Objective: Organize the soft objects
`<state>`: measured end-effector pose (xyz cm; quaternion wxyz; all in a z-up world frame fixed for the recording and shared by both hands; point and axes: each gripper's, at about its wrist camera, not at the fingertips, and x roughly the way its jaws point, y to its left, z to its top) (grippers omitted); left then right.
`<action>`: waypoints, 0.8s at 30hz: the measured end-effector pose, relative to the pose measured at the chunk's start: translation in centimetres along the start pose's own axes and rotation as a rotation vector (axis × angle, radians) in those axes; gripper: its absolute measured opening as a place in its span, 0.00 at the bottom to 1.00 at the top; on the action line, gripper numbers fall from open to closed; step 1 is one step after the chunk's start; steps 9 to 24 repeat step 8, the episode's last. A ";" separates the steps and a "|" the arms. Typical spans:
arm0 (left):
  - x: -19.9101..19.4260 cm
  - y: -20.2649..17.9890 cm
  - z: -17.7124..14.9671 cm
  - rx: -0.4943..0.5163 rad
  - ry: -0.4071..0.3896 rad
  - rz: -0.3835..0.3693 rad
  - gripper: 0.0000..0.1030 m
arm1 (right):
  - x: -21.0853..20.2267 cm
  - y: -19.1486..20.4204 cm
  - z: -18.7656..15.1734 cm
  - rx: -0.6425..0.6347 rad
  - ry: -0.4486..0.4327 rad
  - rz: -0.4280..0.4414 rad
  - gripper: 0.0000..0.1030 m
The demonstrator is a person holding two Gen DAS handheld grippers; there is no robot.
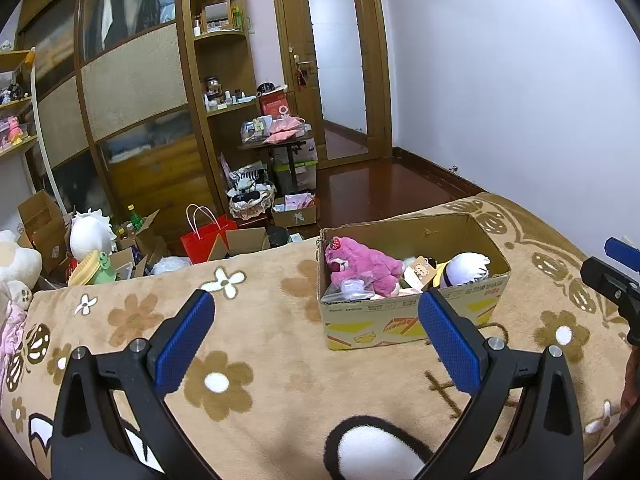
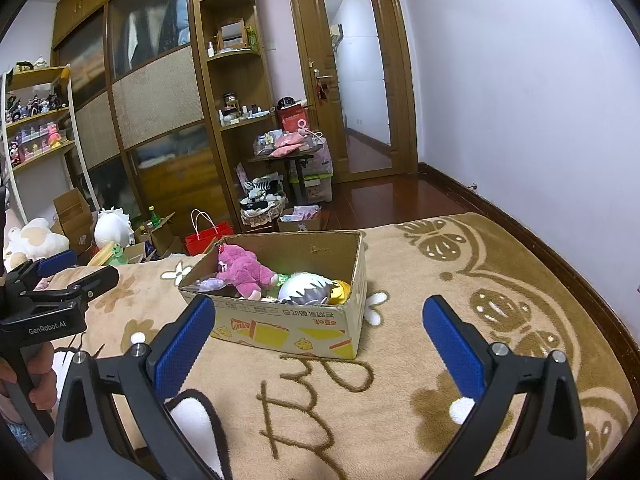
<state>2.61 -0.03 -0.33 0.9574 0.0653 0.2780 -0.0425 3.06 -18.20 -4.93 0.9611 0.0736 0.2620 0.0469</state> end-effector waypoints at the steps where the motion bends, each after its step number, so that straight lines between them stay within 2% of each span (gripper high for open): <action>1: 0.0 0.0 0.0 0.000 0.000 0.002 0.98 | -0.1 0.0 0.1 0.001 0.000 0.001 1.00; 24: 0.0 -0.1 0.1 0.004 0.004 -0.002 0.98 | 0.0 -0.1 0.2 0.003 -0.003 -0.001 1.00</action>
